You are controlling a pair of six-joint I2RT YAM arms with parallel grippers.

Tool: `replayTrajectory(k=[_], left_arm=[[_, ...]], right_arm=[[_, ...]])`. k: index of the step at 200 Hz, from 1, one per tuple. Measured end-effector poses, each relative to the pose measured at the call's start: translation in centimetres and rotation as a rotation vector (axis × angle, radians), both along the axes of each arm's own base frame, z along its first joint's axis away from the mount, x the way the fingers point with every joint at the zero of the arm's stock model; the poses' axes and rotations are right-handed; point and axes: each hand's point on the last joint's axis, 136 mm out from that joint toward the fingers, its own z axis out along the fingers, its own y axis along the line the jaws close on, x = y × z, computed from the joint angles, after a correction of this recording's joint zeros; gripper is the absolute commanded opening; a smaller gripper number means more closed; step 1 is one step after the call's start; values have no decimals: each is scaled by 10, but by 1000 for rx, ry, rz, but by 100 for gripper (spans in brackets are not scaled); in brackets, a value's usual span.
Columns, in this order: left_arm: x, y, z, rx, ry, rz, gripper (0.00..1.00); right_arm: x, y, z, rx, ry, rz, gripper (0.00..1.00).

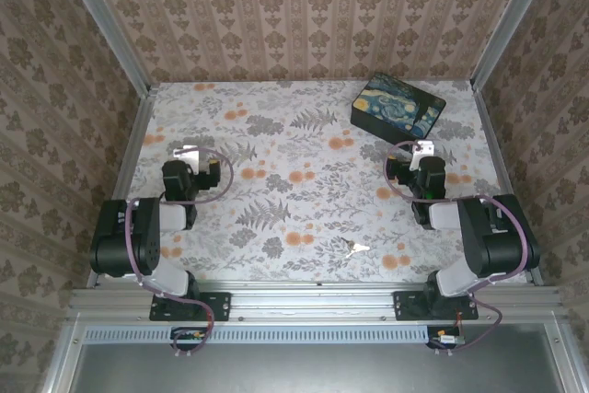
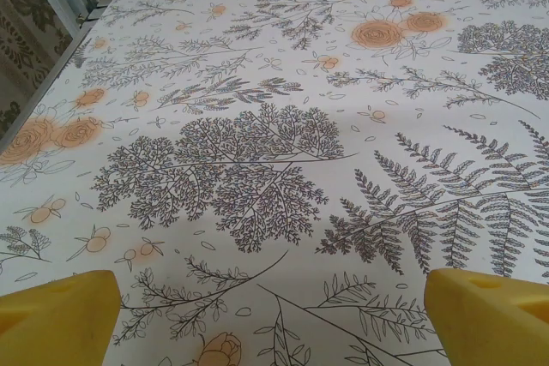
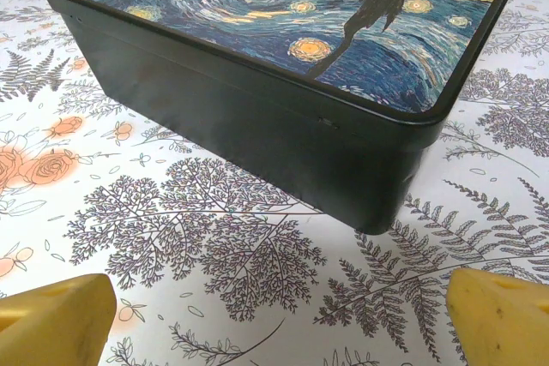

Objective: Unlock a padlock with a key

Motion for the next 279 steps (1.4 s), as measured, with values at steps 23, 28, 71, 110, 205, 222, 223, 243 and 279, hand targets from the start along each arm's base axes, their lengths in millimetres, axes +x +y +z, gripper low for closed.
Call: replayTrajectory(k=[23,28,71,110,205,222,223,243,279], left_arm=[[0,0,0,0,0,0,100],[0,0,0,0,0,0,100],[0,0,0,0,0,0,100],[0,0,0,-1,0,-2,100],[10,11,10,-14,88,40,100],[29,19,57,2,74,82,100],[30,20,61,3,69,86,100],[37,35,127,-20,-19,188,100],[17,59,144,-147,16,365,100]], right_arm=[[0,0,0,0,0,0,100],[0,0,0,0,0,0,100],[0,0,0,0,0,0,100],[0,0,0,0,0,0,100],[4,0,3,-4,36,7,99],[10,-3,23,-1,44,-19,100],[10,-4,26,2,43,-24,100],[22,-20,69,69,35,-101,95],[57,-72,121,267,39,-249,83]])
